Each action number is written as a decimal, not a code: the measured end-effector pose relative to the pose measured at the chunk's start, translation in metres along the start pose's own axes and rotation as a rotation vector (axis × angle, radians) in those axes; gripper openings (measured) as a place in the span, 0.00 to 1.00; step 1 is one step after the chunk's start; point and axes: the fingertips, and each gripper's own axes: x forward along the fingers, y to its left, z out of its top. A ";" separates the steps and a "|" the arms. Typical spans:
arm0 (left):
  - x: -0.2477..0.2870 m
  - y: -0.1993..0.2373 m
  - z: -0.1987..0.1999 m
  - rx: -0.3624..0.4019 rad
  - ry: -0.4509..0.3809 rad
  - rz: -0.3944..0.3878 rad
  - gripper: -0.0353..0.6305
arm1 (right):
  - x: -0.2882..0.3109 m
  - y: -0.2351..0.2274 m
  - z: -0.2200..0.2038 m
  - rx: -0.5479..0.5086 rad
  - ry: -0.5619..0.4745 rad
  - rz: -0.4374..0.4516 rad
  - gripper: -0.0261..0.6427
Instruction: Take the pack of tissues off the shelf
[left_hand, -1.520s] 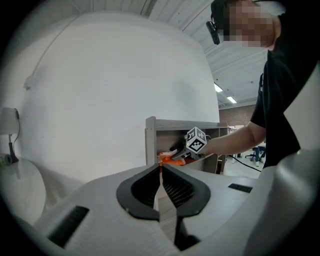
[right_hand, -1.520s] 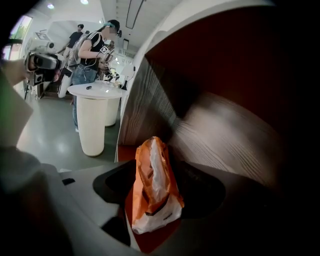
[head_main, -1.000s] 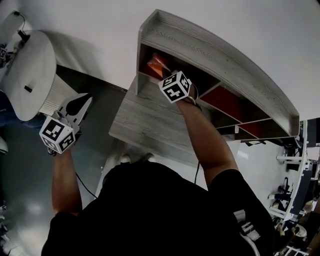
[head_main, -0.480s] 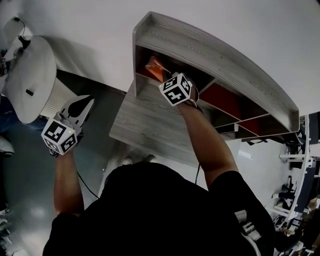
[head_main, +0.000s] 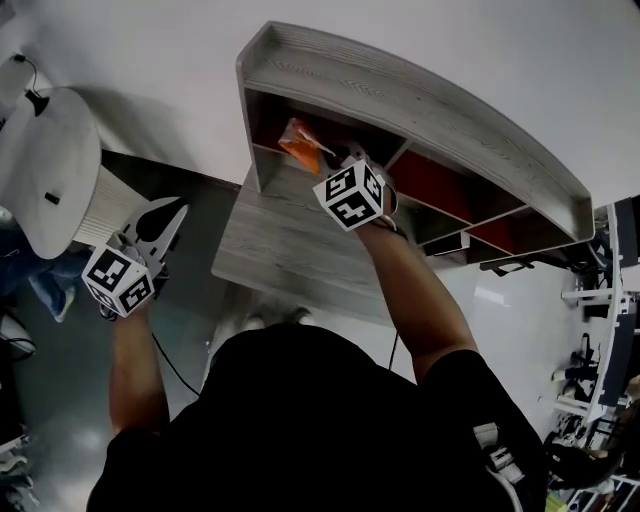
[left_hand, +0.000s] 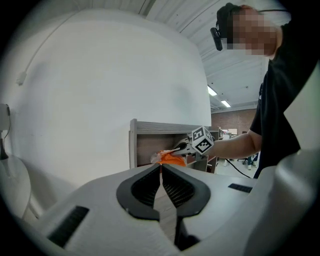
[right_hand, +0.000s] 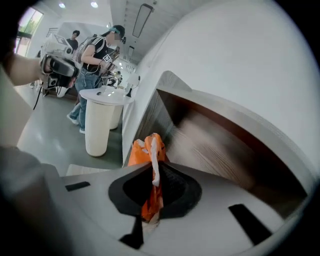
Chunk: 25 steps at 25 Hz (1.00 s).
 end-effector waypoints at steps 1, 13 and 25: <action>0.003 -0.005 0.000 0.001 0.003 -0.011 0.10 | -0.009 -0.001 -0.002 0.007 -0.006 -0.006 0.06; 0.050 -0.059 -0.012 -0.010 0.042 -0.129 0.10 | -0.118 -0.009 -0.044 0.090 -0.039 -0.034 0.06; 0.095 -0.118 -0.004 0.024 0.034 -0.275 0.10 | -0.217 -0.019 -0.122 0.174 0.020 -0.137 0.06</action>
